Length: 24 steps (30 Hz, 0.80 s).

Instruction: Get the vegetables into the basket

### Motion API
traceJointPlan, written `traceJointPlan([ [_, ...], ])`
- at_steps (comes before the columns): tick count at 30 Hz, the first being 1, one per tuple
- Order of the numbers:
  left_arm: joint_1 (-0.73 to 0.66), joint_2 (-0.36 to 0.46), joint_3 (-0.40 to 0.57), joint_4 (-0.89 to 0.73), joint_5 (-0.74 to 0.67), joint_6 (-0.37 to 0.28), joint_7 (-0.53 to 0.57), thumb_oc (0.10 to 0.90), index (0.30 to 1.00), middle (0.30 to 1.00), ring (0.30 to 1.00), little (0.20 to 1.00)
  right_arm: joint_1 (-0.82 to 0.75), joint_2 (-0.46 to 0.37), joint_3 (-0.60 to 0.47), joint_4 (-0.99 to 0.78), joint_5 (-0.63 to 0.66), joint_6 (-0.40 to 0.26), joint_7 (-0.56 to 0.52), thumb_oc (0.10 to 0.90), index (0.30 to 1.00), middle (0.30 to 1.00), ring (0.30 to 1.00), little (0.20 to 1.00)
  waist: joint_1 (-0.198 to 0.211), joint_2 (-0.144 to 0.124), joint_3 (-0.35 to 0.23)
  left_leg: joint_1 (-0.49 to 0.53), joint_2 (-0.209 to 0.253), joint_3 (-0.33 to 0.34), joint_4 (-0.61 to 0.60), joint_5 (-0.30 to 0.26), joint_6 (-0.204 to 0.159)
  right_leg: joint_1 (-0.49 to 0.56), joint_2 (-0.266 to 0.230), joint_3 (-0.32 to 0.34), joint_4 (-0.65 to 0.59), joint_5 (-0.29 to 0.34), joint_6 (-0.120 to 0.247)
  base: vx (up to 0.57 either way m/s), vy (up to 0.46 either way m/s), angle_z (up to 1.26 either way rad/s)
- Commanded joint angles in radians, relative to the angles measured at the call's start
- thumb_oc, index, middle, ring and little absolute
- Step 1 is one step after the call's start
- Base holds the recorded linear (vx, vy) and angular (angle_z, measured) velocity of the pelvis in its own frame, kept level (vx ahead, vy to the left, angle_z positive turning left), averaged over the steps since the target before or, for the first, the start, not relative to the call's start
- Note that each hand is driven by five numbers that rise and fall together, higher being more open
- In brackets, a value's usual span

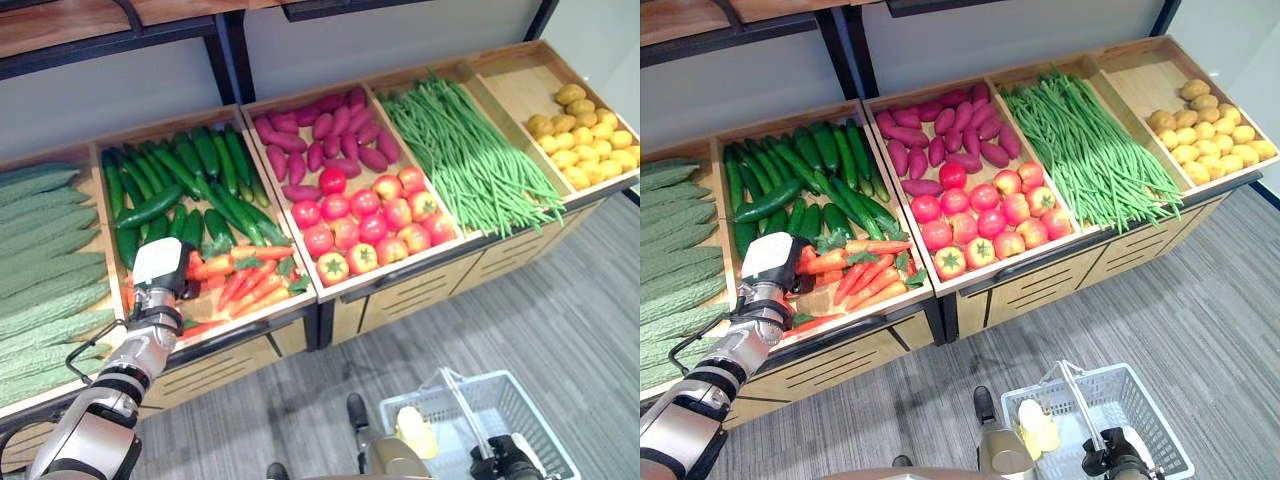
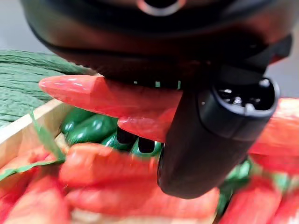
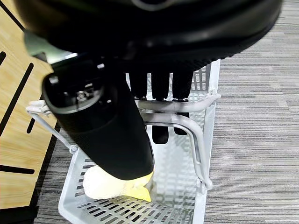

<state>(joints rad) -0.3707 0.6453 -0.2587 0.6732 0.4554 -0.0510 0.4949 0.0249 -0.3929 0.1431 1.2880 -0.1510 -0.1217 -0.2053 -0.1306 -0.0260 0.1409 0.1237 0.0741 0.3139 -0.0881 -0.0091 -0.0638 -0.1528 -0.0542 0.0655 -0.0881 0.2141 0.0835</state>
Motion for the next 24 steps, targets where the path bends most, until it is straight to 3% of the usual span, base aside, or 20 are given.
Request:
traceJointPlan([
  [1, -0.069, 0.040, 0.138, -0.168, -0.129, -0.102, 0.131, 0.400, 0.300, 0.300, 0.300, 0.300, 0.004, -0.031, 0.030, 0.017, -0.007, -0.019, -0.053, 0.400, 0.300, 0.300, 0.300, 0.300, -0.001, -0.045, -0.048, -0.004, 0.023, -0.050, 0.001, 0.012, -0.029, 0.060, -0.125, -0.013, 0.005, -0.039, 0.127, -0.01, -0.009, 0.08],
  [4, -0.031, 0.023, 0.185, -0.200, -0.189, -0.137, 0.122, 0.400, 0.300, 0.300, 0.300, 0.300, 0.008, -0.030, 0.025, 0.009, -0.011, -0.014, -0.051, 0.400, 0.300, 0.300, 0.300, 0.300, 0.001, -0.048, -0.052, -0.006, 0.024, -0.053, 0.001, 0.012, -0.029, 0.062, -0.127, -0.017, 0.004, -0.038, 0.127, -0.01, -0.006, 0.09],
  [5, 0.014, -0.016, 0.218, -0.363, -0.284, -0.198, 0.067, 0.400, 0.300, 0.300, 0.300, 0.300, 0.017, -0.028, 0.015, 0.007, -0.012, -0.011, -0.042, 0.400, 0.300, 0.300, 0.300, 0.300, 0.007, -0.050, -0.055, -0.006, 0.022, -0.061, 0.001, 0.010, -0.028, 0.068, -0.131, -0.026, 0.004, -0.039, 0.127, -0.01, -0.001, 0.10],
  [7, 0.031, -0.034, 0.221, -0.404, -0.327, -0.219, 0.050, 0.400, 0.300, 0.300, 0.300, 0.300, 0.017, -0.030, 0.014, 0.011, -0.013, -0.009, -0.039, 0.400, 0.300, 0.300, 0.300, 0.300, 0.009, -0.049, -0.057, -0.006, 0.022, -0.064, 0.001, 0.010, -0.027, 0.071, -0.133, -0.029, 0.003, -0.039, 0.127, -0.01, 0.003, 0.12],
  [8, 0.065, -0.068, 0.229, -0.469, -0.472, -0.272, -0.011, 0.400, 0.300, 0.300, 0.300, 0.300, 0.018, -0.030, 0.006, 0.015, -0.011, -0.005, -0.033, 0.400, 0.300, 0.300, 0.300, 0.300, 0.012, -0.049, -0.057, -0.008, 0.019, -0.070, 0.001, 0.011, -0.025, 0.073, -0.135, -0.033, 0.003, -0.037, 0.126, -0.01, 0.005, 0.13],
  [10, 0.091, -0.077, 0.240, -0.489, -0.537, -0.288, -0.048, 0.400, 0.300, 0.300, 0.300, 0.300, 0.023, -0.032, 0.003, 0.011, -0.012, -0.004, -0.028, 0.400, 0.300, 0.300, 0.300, 0.300, 0.012, -0.048, -0.058, -0.008, 0.019, -0.071, 0.001, 0.011, -0.025, 0.075, -0.136, -0.037, 0.002, -0.036, 0.126, -0.02, 0.006, 0.08],
  [11, 0.128, -0.096, 0.240, -0.525, -0.662, -0.315, -0.140, 0.400, 0.300, 0.300, 0.300, 0.300, 0.030, -0.036, -0.005, 0.002, -0.013, -0.004, -0.018, 0.400, 0.300, 0.300, 0.300, 0.300, 0.015, -0.048, -0.060, -0.010, 0.017, -0.075, 0.001, 0.013, -0.024, 0.077, -0.138, -0.041, 0.001, -0.035, 0.125, -0.02, 0.003, 0.04],
  [13, 0.212, -0.118, 0.217, -0.578, -0.773, -0.321, -0.261, 0.400, 0.300, 0.300, 0.300, 0.300, 0.035, -0.034, -0.020, 0.002, -0.008, -0.003, -0.003, 0.400, 0.300, 0.300, 0.300, 0.300, 0.021, -0.049, -0.060, -0.011, 0.016, -0.083, 0.001, 0.013, -0.021, 0.087, -0.145, -0.050, 0.001, -0.038, 0.123, -0.02, 0.014, 0.06],
  [16, 0.244, -0.103, 0.207, -0.592, -0.757, -0.314, -0.295, 0.400, 0.300, 0.300, 0.300, 0.300, 0.037, -0.035, -0.029, 0.006, -0.003, -0.006, 0.004, 0.400, 0.300, 0.300, 0.300, 0.300, 0.025, -0.050, -0.059, -0.004, 0.014, -0.083, 0.001, 0.012, -0.018, 0.093, -0.148, -0.052, 0.003, -0.040, 0.123, 0.00, 0.027, 0.10],
  [20, 0.280, -0.083, 0.188, -0.629, -0.794, -0.311, -0.358, 0.400, 0.300, 0.300, 0.300, 0.300, 0.031, -0.041, -0.047, 0.011, 0.008, -0.006, 0.008, 0.400, 0.300, 0.300, 0.300, 0.300, 0.027, -0.061, -0.047, -0.032, 0.006, -0.079, 0.104, -0.029, -0.009, 0.097, -0.163, -0.045, 0.019, -0.043, 0.123, -0.03, 0.039, 0.05],
  [21, 0.280, -0.076, 0.173, -0.655, -0.817, -0.311, -0.385, 0.400, 0.300, 0.300, 0.300, 0.300, 0.025, -0.046, -0.059, 0.008, 0.016, -0.005, 0.008, 0.400, 0.300, 0.300, 0.300, 0.300, 0.027, -0.068, -0.030, -0.063, 0.000, -0.076, 0.164, -0.054, -0.002, 0.079, -0.174, -0.034, 0.055, -0.047, 0.126, -0.09, 0.096, 0.03],
  [24, 0.258, -0.075, 0.138, -0.659, -0.822, -0.310, -0.398, 0.400, 0.300, 0.300, 0.300, 0.300, 0.029, -0.054, -0.070, 0.006, 0.024, -0.003, 0.010, 0.400, 0.300, 0.300, 0.300, 0.300, 0.014, -0.071, -0.009, -0.078, -0.016, -0.064, 0.184, -0.069, 0.012, 0.026, -0.182, -0.004, 0.123, -0.023, 0.145, -0.10, 0.126, -0.03],
])
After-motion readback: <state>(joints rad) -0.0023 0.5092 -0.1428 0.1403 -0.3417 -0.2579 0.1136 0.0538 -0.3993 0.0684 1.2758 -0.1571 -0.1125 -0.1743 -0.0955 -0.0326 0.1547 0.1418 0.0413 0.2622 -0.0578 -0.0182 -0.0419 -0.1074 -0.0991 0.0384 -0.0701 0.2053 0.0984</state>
